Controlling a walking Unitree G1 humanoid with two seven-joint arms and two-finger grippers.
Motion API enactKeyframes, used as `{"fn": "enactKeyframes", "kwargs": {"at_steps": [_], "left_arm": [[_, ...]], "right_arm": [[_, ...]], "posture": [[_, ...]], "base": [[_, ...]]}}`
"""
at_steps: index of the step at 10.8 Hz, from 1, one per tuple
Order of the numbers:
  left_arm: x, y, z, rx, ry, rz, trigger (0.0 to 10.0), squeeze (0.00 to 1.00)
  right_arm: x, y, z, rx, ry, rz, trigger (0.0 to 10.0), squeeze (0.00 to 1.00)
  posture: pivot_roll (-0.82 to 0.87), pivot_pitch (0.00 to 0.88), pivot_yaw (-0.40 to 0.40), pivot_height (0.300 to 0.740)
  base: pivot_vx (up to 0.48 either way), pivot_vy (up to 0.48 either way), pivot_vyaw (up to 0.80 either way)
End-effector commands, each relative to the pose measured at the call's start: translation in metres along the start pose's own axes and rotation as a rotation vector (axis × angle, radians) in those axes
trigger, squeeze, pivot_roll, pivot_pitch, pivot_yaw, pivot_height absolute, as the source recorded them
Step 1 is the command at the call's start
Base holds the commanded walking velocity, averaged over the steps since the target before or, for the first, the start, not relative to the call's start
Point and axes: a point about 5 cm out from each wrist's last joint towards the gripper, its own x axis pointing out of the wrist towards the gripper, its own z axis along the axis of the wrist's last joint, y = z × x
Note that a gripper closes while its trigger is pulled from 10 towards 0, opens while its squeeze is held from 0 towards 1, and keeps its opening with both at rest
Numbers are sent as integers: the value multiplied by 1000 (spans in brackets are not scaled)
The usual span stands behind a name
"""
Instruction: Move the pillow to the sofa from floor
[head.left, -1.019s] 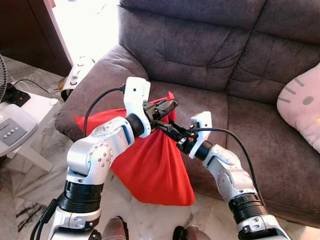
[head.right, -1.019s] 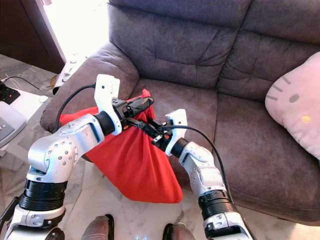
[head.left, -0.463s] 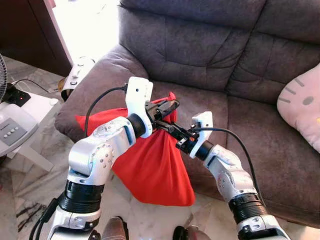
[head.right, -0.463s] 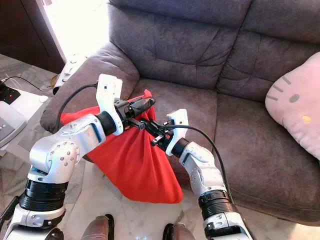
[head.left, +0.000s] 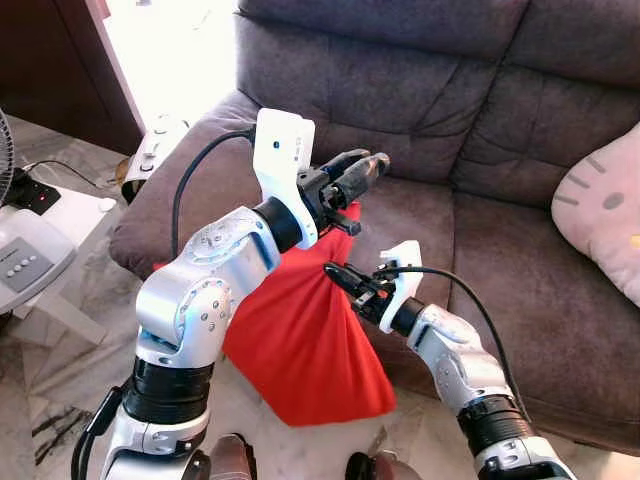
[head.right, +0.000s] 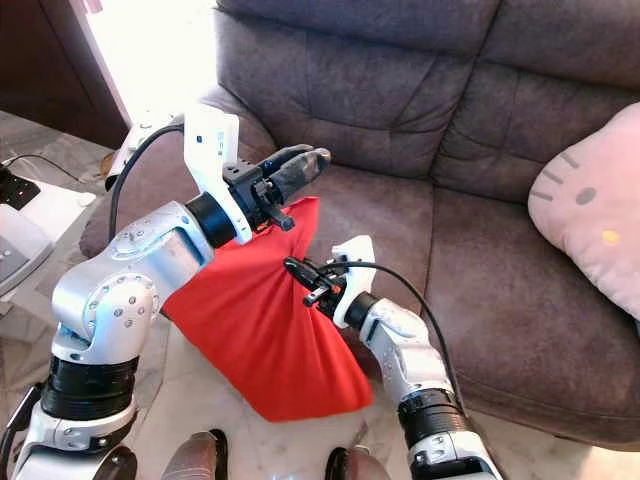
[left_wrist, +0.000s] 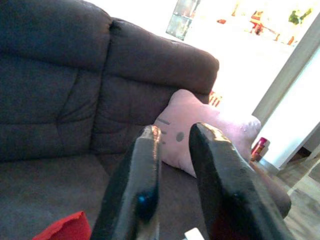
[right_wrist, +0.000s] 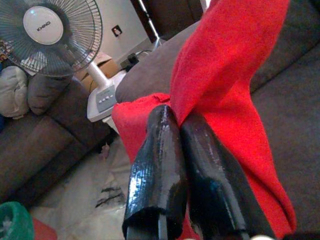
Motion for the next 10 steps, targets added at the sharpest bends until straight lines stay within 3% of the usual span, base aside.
{"fn": "enactKeyframes", "kwargs": {"at_steps": [1,2,3,4,6,8,9,10], "left_arm": [[-3,5,2,-9,-18,29,10000,1000],[-5,17,5,-20,-47,118,10000,1000],[-9,38,9,-24,-83,294,10000,1000],[-23,64,5,-42,-81,511,10000,0],[-57,89,-6,-83,-76,785,10000,0],[-87,103,-26,-124,-21,1042,10000,0],[-97,106,-34,-161,-20,1100,10000,0],[-111,113,-38,-176,-30,1159,10000,718]], "right_arm": [[4,1,19,-41,-78,15,0,0],[4,0,20,-40,-82,10,0,0],[3,-2,21,-41,-86,-3,0,0],[1,-5,24,-44,-96,-22,0,0],[-1,-13,33,-48,-122,-65,0,0],[-2,-17,37,-56,-129,-80,0,0],[-2,-19,40,-59,-132,-88,0,0],[-3,-19,46,-65,-147,-83,0,0]], "posture": [[163,191,-87,703],[163,191,-86,703],[163,193,-85,703],[165,194,-82,703],[168,199,-78,703],[170,201,-77,703],[169,204,-76,703],[168,204,-73,703]], "base": [[0,0,0],[0,0,0],[0,0,0],[0,0,0],[0,0,0],[0,0,0],[0,0,0],[0,0,0]]}}
